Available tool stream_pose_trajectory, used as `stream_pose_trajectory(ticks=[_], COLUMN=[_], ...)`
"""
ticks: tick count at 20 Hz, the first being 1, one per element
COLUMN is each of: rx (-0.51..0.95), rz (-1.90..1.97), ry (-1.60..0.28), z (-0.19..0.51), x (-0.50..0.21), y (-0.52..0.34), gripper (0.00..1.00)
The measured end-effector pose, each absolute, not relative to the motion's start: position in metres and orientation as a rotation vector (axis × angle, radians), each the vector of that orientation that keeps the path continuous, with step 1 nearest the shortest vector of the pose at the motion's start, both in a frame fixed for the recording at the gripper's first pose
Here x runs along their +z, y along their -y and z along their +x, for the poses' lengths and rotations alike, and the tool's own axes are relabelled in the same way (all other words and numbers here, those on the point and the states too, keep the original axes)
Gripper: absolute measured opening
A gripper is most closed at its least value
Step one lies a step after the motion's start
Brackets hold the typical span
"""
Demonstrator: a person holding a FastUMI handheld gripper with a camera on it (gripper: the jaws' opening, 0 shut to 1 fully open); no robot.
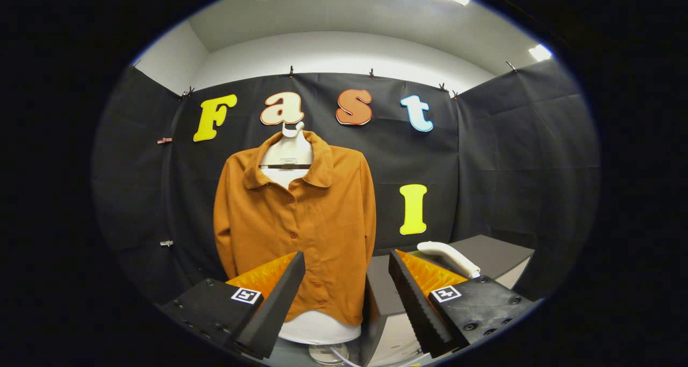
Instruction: Iron the clothes twice with a garment steamer, once on the left side and once on the right side.
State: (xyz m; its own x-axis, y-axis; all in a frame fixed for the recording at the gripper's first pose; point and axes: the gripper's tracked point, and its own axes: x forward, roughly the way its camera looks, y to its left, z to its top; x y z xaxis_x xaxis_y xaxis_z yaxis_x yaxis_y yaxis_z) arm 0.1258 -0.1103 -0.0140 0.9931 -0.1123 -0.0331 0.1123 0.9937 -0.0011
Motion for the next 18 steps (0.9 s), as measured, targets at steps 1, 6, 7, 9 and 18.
stream_pose_trajectory(ticks=[1,6,7,9,18], rx=[-0.108,-0.142,-0.157,-0.186,-0.242], rz=[0.005,0.004,0.009,0.017,0.063], ry=[-0.038,-0.062,-0.069,-0.089,-0.234], z=[0.135,0.174,0.181,0.194,0.248], x=[-0.015,-0.022,-0.025,-0.032,-0.089], y=[0.124,0.208,0.227,0.262,0.367], gripper=[0.99,0.99,0.99,0.99,0.99])
